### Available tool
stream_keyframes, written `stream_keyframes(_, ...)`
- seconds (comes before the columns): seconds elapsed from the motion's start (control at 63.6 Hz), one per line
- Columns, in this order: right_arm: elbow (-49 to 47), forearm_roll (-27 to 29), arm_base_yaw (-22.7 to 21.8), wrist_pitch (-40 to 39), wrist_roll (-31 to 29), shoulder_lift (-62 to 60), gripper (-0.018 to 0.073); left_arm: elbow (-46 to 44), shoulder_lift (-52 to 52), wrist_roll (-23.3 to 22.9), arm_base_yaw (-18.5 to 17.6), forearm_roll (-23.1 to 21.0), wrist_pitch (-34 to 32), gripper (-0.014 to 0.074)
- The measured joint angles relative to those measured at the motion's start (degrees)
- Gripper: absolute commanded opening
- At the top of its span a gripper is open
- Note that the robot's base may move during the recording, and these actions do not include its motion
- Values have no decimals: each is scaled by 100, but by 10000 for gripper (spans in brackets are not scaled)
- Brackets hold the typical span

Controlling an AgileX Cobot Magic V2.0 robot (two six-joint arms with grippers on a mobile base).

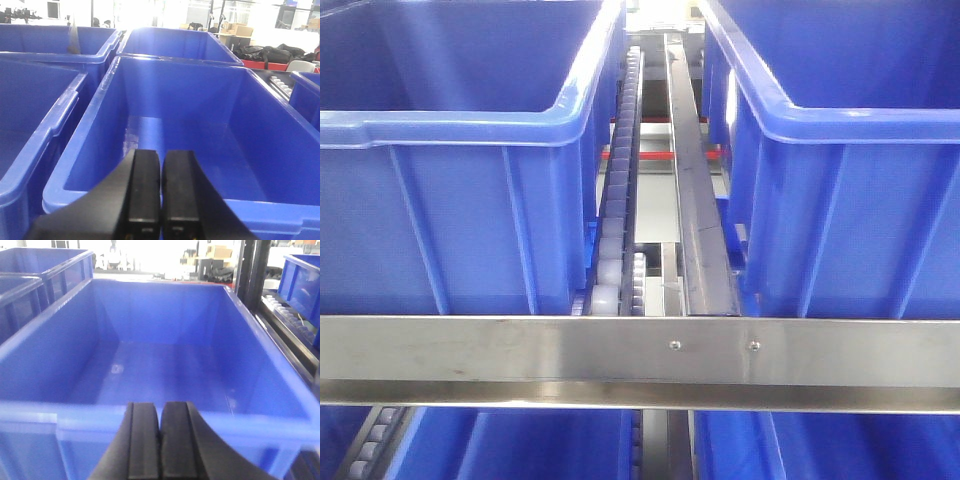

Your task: Pick and sort blue part to right shelf

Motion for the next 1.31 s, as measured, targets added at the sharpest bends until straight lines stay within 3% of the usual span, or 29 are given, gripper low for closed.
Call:
stream_keyframes(0.204,560,-16,0,115,0,-504,55,8,-5,0,0,0,-36,123)
stream_keyframes(0.897,583,-18,0,100,0,-516,55,74,-27,0,0,0,-36,123)
stream_keyframes(0.959,583,-18,0,100,0,-516,55,174,-54,0,0,199,-36,123)
stream_keyframes(1.117,583,-28,0,100,0,-516,55,584,-474,-10,9,1209,-36,123)
stream_keyframes(1.306,583,-28,0,100,0,-516,55,967,-1131,-76,40,1551,-36,124)
